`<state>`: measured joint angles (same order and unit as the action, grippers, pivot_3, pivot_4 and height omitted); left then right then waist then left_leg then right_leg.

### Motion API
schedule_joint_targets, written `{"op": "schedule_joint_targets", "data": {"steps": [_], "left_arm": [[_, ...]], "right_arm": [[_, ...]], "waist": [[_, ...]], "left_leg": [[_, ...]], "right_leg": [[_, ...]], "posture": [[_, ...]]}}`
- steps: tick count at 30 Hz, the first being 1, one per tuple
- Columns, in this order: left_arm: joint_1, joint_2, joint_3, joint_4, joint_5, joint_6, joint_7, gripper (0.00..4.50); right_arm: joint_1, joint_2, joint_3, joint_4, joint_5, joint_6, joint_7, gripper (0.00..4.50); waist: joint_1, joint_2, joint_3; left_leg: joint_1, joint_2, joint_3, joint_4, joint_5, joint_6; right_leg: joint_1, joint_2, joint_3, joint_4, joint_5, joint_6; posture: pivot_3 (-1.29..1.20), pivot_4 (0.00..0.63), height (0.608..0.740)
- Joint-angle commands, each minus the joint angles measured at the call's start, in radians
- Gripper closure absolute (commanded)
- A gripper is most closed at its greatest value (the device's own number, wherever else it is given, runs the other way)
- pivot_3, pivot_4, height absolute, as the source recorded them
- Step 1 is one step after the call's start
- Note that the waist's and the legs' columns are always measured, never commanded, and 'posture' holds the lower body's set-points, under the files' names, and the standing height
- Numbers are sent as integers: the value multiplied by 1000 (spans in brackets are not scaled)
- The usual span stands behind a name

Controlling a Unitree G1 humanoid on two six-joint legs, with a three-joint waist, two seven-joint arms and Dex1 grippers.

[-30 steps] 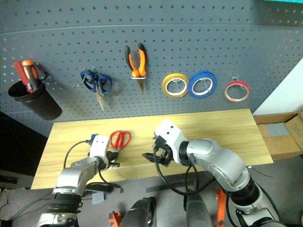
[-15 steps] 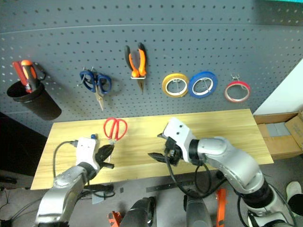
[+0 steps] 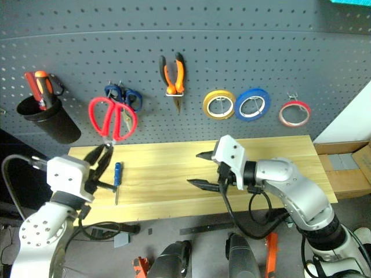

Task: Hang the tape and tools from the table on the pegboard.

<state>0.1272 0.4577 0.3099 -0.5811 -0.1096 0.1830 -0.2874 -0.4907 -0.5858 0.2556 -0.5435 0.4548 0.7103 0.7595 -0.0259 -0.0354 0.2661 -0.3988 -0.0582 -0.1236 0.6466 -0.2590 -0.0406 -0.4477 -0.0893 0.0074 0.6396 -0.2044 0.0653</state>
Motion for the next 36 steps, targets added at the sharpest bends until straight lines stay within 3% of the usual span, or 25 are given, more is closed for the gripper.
{"op": "schedule_joint_targets", "data": {"steps": [1, 9, 25, 29, 36], "left_arm": [[-64, 3, 43, 2, 3, 2, 34, 4271], [-218, 39, -26, 143, 20, 75, 6, 4271], [-273, 62, -85, 269, 50, 68, -44, 4270], [-286, 49, -82, 312, 54, 123, -20, 4270], [-269, 23, -101, 295, 38, 208, -18, 2020]], "right_arm": [[-33, 13, -14, 9, 1, -20, 13, 1095], [-120, 71, -36, 83, 0, -9, -11, 1095], [-144, 100, -28, 75, -2, -17, -27, 1095], [-174, 162, -79, 82, 32, -39, -59, 1095], [-205, 220, -105, 62, 48, -36, -100, 1095]], "waist": [[1, 0, 0], [0, 0, 0], [-4, 0, 0], [-4, 0, 0], [-6, 0, 0]], "left_leg": [[0, 0, 0, 0, 0, 0], [1, -1, 0, 0, 0, 0], [0, 0, 0, 1, 0, 0], [0, 0, 0, 1, 0, 0], [0, 0, 0, 1, 0, 0]], "right_leg": [[0, 0, 0, 0, 0, 0], [0, 1, 0, 2, 0, 0], [-1, 1, 0, 2, 0, 0], [-1, 1, 0, 3, 0, 0], [-2, 1, 1, 3, 0, 0]], "posture": [[27, 235, 740], [9, 239, 740], [-24, 251, 740], [-26, 254, 740], [-30, 260, 740]]}}
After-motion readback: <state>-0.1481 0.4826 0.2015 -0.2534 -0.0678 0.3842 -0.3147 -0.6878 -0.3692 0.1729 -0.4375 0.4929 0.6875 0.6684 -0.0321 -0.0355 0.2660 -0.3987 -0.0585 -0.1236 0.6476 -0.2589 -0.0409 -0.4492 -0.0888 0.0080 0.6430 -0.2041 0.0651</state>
